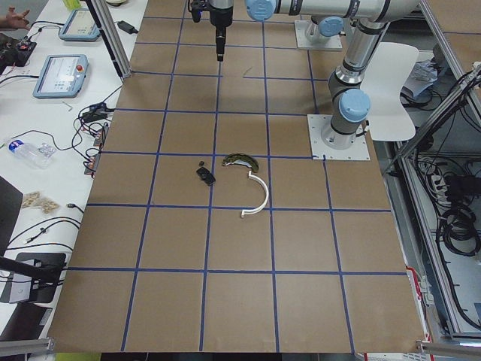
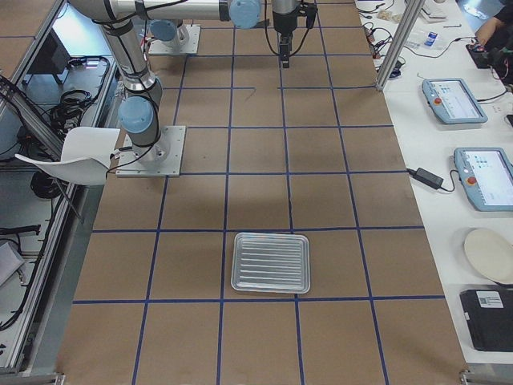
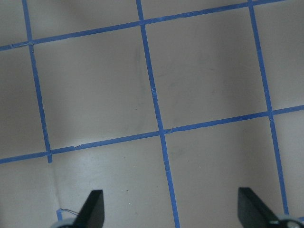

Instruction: Place bearing gear from tray to pile

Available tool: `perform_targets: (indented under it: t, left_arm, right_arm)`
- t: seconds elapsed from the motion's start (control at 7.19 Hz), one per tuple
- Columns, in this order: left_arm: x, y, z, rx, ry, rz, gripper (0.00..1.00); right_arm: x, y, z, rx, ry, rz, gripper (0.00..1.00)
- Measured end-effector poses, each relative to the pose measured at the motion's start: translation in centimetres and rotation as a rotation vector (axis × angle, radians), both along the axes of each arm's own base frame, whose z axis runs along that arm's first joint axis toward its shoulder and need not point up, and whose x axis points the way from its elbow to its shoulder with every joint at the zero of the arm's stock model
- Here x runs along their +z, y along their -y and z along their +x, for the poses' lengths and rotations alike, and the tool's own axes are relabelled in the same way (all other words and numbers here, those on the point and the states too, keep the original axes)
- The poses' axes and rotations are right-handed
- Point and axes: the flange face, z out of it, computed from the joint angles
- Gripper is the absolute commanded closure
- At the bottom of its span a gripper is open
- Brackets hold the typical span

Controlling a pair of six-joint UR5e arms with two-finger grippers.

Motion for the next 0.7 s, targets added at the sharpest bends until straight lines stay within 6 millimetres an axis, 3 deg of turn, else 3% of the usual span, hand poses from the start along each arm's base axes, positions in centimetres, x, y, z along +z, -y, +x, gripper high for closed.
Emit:
perform_targets:
  t: [0.7]
  left_arm:
    - [0.52,-0.59,0.12,-0.014,-0.008,-0.008,0.00]
  right_arm:
    - [-0.31,0.28,-0.05,-0.001,0.001,-0.001,0.00]
